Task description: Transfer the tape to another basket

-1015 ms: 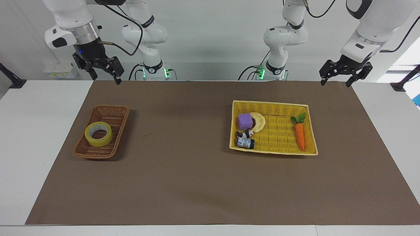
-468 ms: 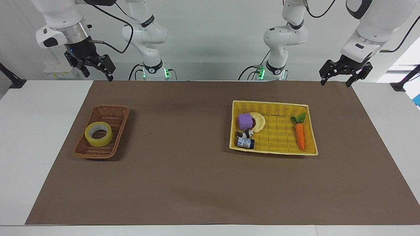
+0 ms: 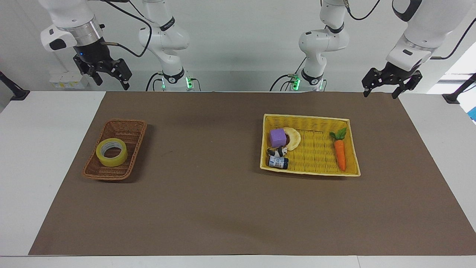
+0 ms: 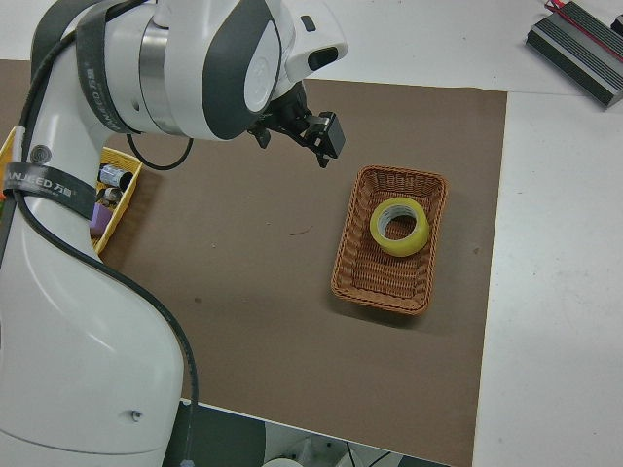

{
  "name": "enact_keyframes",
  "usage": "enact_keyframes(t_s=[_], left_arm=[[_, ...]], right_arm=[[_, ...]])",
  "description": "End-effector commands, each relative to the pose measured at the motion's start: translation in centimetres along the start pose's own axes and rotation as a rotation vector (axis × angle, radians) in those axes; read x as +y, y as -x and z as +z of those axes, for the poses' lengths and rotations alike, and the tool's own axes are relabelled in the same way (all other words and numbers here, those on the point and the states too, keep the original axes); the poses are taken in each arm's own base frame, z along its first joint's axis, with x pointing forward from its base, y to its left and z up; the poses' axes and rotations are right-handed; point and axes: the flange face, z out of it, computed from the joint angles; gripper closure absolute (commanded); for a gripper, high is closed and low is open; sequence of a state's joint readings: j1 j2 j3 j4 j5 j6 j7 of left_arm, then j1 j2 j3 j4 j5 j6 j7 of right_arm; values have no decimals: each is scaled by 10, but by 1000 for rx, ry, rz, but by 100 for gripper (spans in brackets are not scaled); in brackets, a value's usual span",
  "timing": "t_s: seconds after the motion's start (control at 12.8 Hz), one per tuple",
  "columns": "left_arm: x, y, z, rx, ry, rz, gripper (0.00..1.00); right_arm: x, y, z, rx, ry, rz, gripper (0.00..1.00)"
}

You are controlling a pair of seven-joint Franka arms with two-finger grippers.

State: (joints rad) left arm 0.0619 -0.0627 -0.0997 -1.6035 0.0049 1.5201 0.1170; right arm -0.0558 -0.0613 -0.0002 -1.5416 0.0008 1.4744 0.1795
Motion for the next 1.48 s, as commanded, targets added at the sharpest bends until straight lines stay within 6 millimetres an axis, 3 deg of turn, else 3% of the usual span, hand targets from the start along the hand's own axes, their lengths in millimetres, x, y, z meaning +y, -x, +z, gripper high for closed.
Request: enact_keyframes(t_s=[0.0, 1.4], left_arm=[[-3, 3, -4, 0, -19, 10, 0], [-3, 3, -4, 0, -19, 10, 0]], right_arm=[[-1, 0, 1, 14, 13, -26, 0], [7, 3, 6, 17, 14, -85, 0]])
